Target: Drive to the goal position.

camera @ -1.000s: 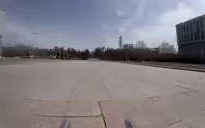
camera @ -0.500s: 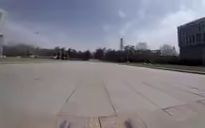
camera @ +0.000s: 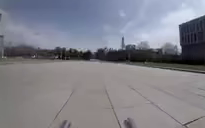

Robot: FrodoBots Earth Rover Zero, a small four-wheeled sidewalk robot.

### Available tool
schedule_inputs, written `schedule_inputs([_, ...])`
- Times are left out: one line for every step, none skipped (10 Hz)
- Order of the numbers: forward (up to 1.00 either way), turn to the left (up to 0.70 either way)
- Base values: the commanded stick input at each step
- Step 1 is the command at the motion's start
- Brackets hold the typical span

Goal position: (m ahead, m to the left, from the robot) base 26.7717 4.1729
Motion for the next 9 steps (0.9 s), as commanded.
schedule_inputs([0.85,0.00])
schedule_inputs([0.85,0.00])
schedule_inputs([0.85,0.00])
schedule_inputs([0.85,0.00])
schedule_inputs([0.85,0.00])
schedule_inputs([0.85,0.00])
schedule_inputs([0.85,0.00])
schedule_inputs([0.85,0.00])
schedule_inputs([0.85,0.00])
